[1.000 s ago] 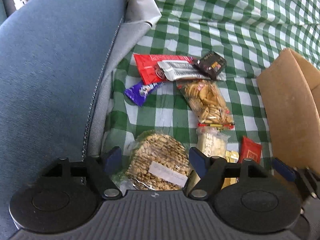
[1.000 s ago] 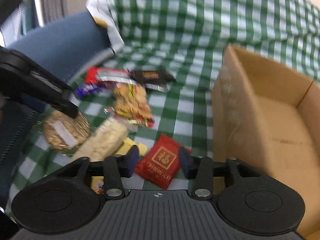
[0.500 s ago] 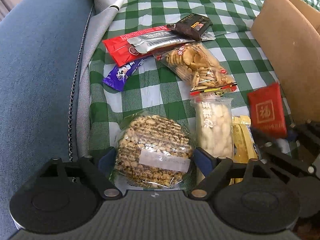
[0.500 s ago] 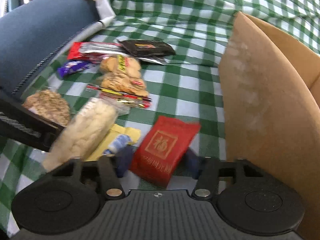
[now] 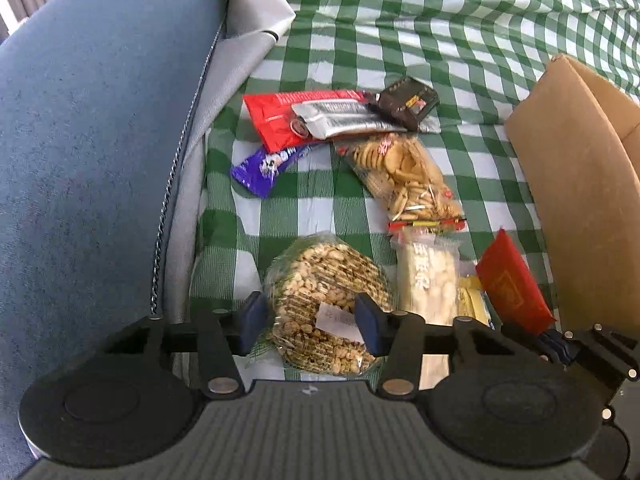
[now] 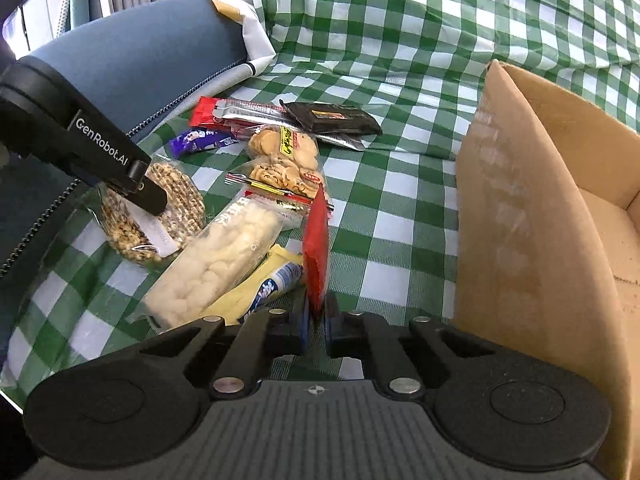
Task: Organize snacks
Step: 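Grasp the red envelope packet with the right tool while the left tool reaches the round nut cake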
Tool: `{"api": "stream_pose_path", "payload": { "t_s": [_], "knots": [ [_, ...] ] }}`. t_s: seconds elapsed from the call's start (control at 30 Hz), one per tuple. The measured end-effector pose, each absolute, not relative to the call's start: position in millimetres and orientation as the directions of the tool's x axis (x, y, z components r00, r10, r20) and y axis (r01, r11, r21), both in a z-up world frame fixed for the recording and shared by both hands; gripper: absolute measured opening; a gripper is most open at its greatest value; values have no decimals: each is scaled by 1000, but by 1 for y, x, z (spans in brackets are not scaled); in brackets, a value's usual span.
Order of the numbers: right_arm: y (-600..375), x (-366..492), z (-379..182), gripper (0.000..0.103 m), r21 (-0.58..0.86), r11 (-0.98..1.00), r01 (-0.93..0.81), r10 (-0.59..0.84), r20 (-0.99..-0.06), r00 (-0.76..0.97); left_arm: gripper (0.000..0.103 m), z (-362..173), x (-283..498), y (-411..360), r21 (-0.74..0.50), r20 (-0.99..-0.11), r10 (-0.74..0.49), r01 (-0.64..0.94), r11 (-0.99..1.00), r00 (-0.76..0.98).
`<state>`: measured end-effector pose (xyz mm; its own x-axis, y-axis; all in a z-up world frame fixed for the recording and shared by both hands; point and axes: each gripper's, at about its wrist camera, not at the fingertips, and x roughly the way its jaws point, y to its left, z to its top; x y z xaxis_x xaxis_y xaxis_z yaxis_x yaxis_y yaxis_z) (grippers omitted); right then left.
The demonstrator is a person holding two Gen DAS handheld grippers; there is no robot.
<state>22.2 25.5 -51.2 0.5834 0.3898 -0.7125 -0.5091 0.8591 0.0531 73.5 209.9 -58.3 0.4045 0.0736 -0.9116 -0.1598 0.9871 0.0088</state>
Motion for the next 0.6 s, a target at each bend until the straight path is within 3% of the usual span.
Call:
{"api": "stream_pose_path", "payload": {
  "t_s": [0.07, 0.33, 0.47, 0.6],
  "knots": [
    [23, 23, -53, 8, 77, 856, -511, 400, -724, 562, 74, -59, 74, 207, 15, -914, 72, -144, 989, 400],
    [25, 27, -60, 13, 96, 869, -486, 387, -743, 546, 89, -79, 84, 188, 107, -934, 117, -48, 993, 338],
    [25, 30, -61, 20, 95, 873, -478, 382, -742, 550, 89, -85, 89, 184, 120, -938, 122, -28, 992, 323],
    [24, 32, -61, 20, 94, 874, -476, 382, -738, 556, 89, -88, 92, 178, 142, -938, 137, -8, 990, 318]
  ]
}}
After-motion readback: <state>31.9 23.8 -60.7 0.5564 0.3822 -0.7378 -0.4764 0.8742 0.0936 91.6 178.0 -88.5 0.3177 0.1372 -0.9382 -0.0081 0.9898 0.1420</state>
